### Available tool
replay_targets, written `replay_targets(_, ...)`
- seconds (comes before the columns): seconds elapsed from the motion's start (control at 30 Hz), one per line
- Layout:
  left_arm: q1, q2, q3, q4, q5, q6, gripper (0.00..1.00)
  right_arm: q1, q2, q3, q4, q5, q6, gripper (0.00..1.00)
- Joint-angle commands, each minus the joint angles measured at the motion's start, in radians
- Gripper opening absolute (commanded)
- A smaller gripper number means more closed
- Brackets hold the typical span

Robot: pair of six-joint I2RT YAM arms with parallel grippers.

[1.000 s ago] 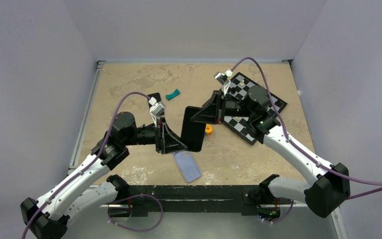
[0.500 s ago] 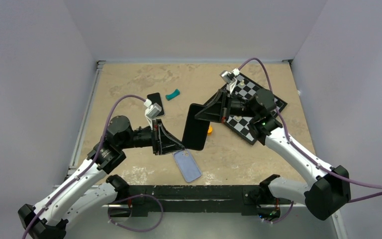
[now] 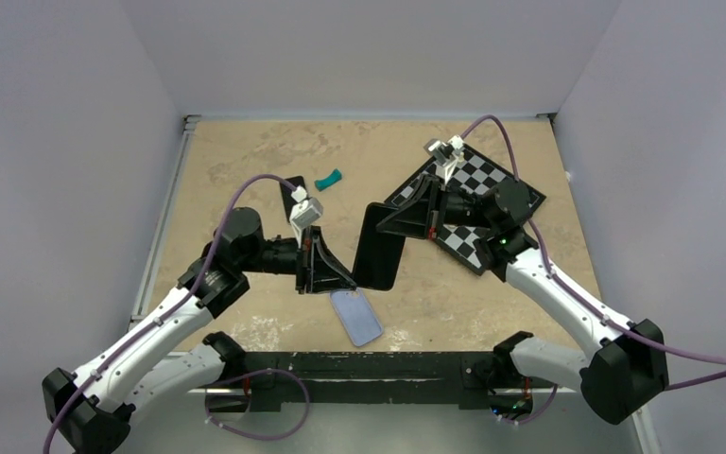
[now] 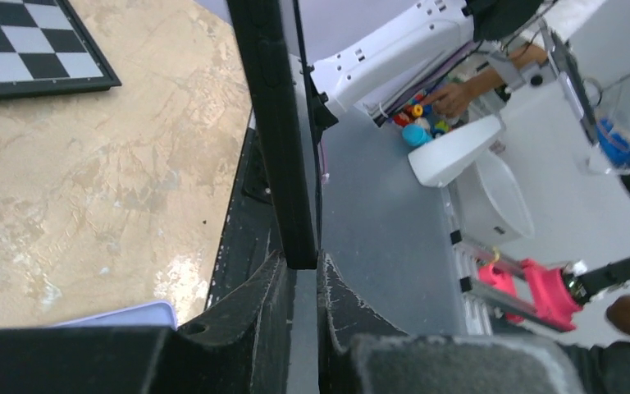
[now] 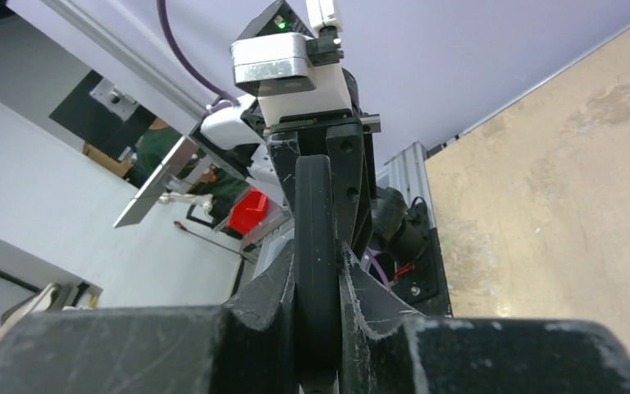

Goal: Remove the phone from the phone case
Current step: Remove the phone case from the phone.

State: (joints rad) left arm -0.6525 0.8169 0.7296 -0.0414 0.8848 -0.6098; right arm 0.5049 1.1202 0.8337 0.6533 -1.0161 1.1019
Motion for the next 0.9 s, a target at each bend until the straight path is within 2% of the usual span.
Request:
replay_targets(0.0, 0.008, 0.038, 0.075, -0.136, -0.029, 0.329, 0.0, 0.013, -0.039, -0.02, 0.297, -0.041, 0.291, 0.0)
replay_targets(0.07, 0.013, 0.063, 0.105, -0.211, -0.063, 0.429, 0.0, 0.014, -0.03, -0.039, 0.404, -0.041, 0.398, 0.0)
replay_targets(0.13, 0.027, 0.099, 0.122, -0.225, -0.038, 0.474, 0.0, 0.012, -0.008, -0.061, 0.547, -0.037, 0.524, 0.0)
replay_targets(0.23, 0.042, 0.132, 0.12, -0.159, 0.035, 0.475, 0.0, 0.013, 0.042, -0.082, 0.792, -0.03, 0.717, 0.0)
replay_targets(0.3, 0.044, 0.133, 0.09, -0.062, 0.062, 0.449, 0.0, 0.014, 0.074, -0.091, 0.89, -0.026, 0.788, 0.0)
replay_targets(0.4, 0.046, 0.15, 0.074, 0.024, 0.086, 0.406, 0.0, 0.023, 0.091, -0.098, 0.947, -0.019, 0.824, 0.0)
replay_targets(0.53, 0.047, 0.185, 0.08, 0.06, 0.059, 0.361, 0.0, 0.035, 0.09, -0.092, 0.929, -0.017, 0.803, 0.0)
replay_targets(0.63, 0.047, 0.185, 0.091, 0.026, -0.071, 0.293, 0.0, 0.044, 0.074, -0.085, 0.865, -0.006, 0.753, 0.0)
replay_targets(0.7, 0.047, 0.199, 0.114, -0.067, -0.24, 0.231, 0.0, 0.057, 0.087, -0.074, 0.921, 0.022, 0.773, 0.0)
replay_targets(0.77, 0.046, 0.226, 0.164, -0.232, -0.43, 0.167, 0.0, 0.084, 0.112, -0.059, 0.977, 0.058, 0.791, 0.0)
replay_targets(0.87, 0.044, 0.198, 0.134, -0.307, -0.624, 0.077, 0.0, 0.133, 0.153, -0.043, 1.049, 0.118, 0.799, 0.0)
